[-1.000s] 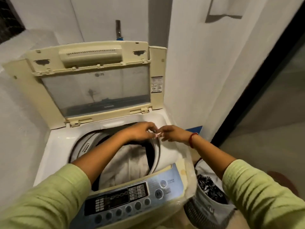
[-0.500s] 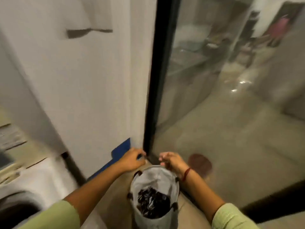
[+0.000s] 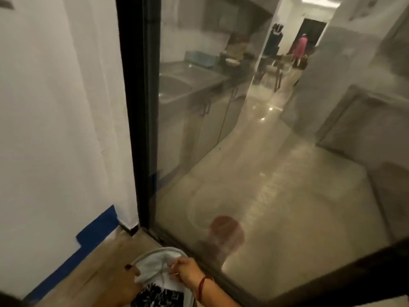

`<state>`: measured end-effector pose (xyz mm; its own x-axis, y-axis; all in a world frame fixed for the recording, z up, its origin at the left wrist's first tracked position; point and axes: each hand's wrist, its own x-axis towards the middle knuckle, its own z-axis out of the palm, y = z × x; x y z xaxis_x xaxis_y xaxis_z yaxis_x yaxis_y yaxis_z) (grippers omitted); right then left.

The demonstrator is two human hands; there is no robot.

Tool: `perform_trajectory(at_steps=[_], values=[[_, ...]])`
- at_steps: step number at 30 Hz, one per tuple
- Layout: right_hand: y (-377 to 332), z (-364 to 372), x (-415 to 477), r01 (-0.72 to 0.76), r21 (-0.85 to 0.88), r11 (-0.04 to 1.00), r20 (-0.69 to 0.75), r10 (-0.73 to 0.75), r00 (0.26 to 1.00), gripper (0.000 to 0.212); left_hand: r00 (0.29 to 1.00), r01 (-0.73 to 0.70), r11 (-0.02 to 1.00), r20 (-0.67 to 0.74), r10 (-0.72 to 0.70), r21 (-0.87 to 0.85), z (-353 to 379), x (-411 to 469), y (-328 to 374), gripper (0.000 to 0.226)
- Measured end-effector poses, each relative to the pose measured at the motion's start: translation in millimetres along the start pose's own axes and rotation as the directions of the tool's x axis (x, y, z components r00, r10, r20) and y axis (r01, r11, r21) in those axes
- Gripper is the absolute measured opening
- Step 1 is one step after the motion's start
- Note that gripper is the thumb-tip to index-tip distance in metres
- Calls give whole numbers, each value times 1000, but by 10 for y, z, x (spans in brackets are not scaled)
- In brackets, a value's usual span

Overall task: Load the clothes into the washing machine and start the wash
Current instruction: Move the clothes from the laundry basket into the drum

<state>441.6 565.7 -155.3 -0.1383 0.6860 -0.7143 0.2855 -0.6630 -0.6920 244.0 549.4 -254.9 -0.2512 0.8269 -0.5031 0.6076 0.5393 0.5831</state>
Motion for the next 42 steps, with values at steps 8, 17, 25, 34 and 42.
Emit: perform_trajectory(at_steps=[8,17,25,34,42], values=[[651,214,1312,9,-104,995,-19,-11,1000,29,983,-67,992,177,47,109,312,574,-150,55],[1629,296,2689,16,-126,992,-86,-27,996,37,993,-68,976,113,45,207,1024,1360,-966,55],[2617,683,3203,-66,-526,848,110,145,983,22,925,-11,966,370,-88,258,2148,1537,-1828,59],[3531,892,3610,-179,-791,586,-11,278,960,97,935,82,967,318,-159,242,3084,1860,-2635,114],[3915,839,3475,-157,-880,448,-29,279,960,46,837,88,971,512,-194,224,3317,1637,-2757,103]])
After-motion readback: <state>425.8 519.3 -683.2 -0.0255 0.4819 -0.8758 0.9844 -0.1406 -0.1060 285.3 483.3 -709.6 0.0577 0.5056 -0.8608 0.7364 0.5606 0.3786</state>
